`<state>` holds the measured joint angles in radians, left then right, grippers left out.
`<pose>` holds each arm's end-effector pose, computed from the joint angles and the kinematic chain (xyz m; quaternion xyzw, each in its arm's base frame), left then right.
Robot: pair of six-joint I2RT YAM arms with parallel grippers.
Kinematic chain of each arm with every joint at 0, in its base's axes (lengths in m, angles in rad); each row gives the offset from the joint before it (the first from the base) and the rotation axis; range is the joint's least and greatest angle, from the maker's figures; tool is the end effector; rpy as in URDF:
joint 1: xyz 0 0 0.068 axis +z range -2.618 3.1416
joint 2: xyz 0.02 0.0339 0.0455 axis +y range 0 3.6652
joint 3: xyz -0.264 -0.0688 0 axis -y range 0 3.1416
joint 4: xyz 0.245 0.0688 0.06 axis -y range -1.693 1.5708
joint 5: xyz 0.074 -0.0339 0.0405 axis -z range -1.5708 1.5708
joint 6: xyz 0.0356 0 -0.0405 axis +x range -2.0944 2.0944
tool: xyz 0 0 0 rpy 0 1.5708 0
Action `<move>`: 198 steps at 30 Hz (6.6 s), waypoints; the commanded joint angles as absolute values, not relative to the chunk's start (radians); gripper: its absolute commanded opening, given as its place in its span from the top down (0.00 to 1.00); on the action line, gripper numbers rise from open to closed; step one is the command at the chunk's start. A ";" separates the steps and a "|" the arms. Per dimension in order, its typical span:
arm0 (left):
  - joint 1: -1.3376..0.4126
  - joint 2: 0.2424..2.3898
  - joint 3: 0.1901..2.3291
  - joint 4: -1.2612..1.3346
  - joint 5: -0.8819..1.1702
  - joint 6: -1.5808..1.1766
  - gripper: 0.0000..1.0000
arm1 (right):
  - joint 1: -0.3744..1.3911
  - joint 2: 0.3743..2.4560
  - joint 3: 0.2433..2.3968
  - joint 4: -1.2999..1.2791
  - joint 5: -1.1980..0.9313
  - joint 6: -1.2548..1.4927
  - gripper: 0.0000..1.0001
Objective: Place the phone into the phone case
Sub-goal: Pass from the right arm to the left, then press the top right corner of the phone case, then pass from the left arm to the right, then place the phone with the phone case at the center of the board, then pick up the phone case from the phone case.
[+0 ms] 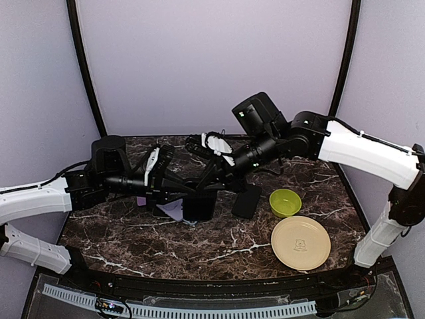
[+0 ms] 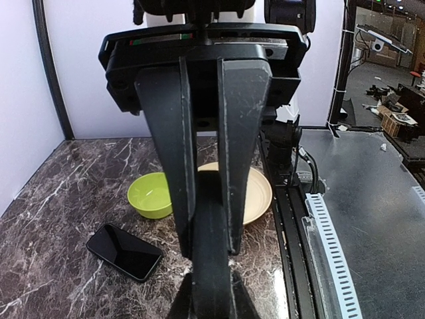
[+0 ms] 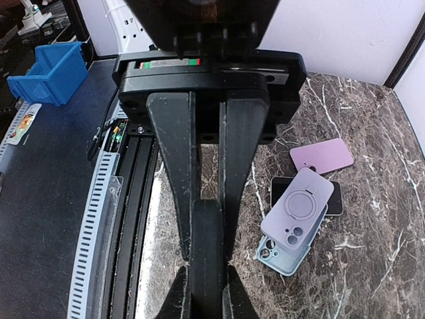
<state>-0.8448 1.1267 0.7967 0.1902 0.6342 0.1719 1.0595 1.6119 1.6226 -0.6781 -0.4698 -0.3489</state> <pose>0.1565 -0.2080 0.3150 0.5277 0.5269 -0.4279 0.5106 0.1612 0.3203 0.3744 -0.6439 0.6011 0.3440 0.3251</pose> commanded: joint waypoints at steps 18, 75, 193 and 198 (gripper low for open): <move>-0.848 1.035 0.753 0.307 0.614 0.183 1.00 | 1.005 1.382 1.285 -0.318 -0.462 -0.188 0.51; -0.715 0.934 0.669 0.501 0.258 -0.106 0.35 | 0.882 1.521 1.230 -0.066 -0.440 0.208 1.00; -0.673 1.150 0.884 0.053 -0.149 -0.105 0.10 | 0.984 2.135 1.614 -0.206 -0.245 0.529 0.49; -0.672 1.151 0.882 0.053 -0.144 -0.105 0.10 | 0.968 2.136 1.577 -0.209 -0.202 0.575 0.50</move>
